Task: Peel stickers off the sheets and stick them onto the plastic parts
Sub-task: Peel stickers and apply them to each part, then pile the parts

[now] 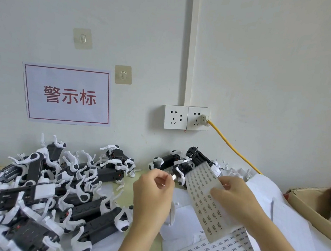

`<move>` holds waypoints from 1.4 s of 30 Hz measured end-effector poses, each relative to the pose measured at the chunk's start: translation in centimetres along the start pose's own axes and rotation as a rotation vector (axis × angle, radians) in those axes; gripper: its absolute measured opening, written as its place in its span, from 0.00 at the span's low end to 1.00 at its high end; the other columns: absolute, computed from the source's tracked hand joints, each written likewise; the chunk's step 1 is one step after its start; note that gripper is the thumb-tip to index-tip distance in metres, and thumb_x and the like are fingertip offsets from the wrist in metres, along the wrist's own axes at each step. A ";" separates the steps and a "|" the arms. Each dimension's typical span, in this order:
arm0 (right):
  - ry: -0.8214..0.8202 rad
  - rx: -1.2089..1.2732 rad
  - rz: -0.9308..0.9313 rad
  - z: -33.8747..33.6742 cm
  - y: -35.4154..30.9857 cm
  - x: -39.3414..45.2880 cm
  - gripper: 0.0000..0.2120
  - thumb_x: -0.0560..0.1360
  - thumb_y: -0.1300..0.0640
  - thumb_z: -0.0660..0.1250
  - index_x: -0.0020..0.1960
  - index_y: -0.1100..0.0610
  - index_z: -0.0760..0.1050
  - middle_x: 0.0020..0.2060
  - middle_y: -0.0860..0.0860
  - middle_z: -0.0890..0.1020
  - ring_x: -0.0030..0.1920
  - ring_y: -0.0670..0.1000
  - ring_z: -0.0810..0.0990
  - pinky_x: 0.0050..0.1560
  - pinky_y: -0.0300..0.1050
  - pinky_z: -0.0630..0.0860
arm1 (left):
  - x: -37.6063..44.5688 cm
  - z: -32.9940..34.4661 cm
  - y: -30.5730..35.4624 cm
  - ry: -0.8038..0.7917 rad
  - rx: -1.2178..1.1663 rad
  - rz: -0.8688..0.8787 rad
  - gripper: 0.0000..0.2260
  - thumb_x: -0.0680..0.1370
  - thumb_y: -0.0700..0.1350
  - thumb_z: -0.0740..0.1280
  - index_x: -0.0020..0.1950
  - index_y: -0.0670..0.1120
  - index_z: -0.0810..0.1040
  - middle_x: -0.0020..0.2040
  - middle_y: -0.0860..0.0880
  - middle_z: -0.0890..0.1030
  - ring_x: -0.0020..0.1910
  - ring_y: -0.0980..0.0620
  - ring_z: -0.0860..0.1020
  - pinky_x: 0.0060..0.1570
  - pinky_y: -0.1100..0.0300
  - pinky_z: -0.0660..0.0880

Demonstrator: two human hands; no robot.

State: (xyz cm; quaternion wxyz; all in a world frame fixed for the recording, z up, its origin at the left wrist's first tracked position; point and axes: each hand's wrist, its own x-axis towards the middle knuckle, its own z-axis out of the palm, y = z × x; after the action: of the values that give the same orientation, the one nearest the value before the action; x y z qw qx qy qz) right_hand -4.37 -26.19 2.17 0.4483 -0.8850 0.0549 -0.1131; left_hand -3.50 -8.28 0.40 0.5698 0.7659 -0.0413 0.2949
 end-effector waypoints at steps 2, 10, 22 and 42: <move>-0.042 -0.075 0.048 -0.1 0.9 0.4 0.11 0.74 0.60 0.64 0.54 0.50 0.79 0.46 0.49 0.84 0.42 0.49 0.84 0.40 0.45 0.81 | 0.0 0.0 0.0 0.000 -0.039 -0.042 0.08 0.77 0.40 0.71 0.39 0.50 0.82 0.35 0.55 0.83 0.39 0.65 0.79 0.36 0.74 0.71; 0.251 -0.467 -0.168 2.2 1.2 0.2 0.10 0.76 0.56 0.61 0.55 0.49 0.76 0.39 0.46 0.80 0.38 0.46 0.77 0.37 0.44 0.75 | 0.2 0.0 -0.2 0.031 -0.121 -0.151 0.06 0.76 0.42 0.71 0.39 0.49 0.84 0.33 0.55 0.83 0.36 0.63 0.80 0.35 0.69 0.73; -0.055 0.187 -0.634 7.2 -2.2 -2.4 0.25 0.74 0.62 0.58 0.62 0.39 0.79 0.23 0.47 0.70 0.24 0.45 0.65 0.27 0.31 0.60 | 0.3 -0.2 -0.2 0.137 -0.193 -0.185 0.09 0.75 0.39 0.71 0.35 0.47 0.83 0.30 0.55 0.83 0.29 0.61 0.79 0.29 0.72 0.70; -0.018 0.307 -0.205 5.5 -0.6 -0.7 0.11 0.78 0.59 0.67 0.56 0.46 0.71 0.38 0.52 0.83 0.37 0.46 0.79 0.36 0.38 0.74 | 2.1 -3.6 -3.6 -0.417 0.722 0.221 0.34 0.74 0.27 0.59 0.70 0.61 0.72 0.67 0.59 0.72 0.67 0.55 0.66 0.64 0.60 0.66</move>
State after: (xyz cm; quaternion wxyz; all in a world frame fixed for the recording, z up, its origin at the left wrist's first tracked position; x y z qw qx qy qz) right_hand -3.69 -21.36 -0.57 0.5647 -0.8081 -0.0577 -0.1575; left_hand -1.81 -3.23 -0.94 0.2098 0.9503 -0.1319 0.1885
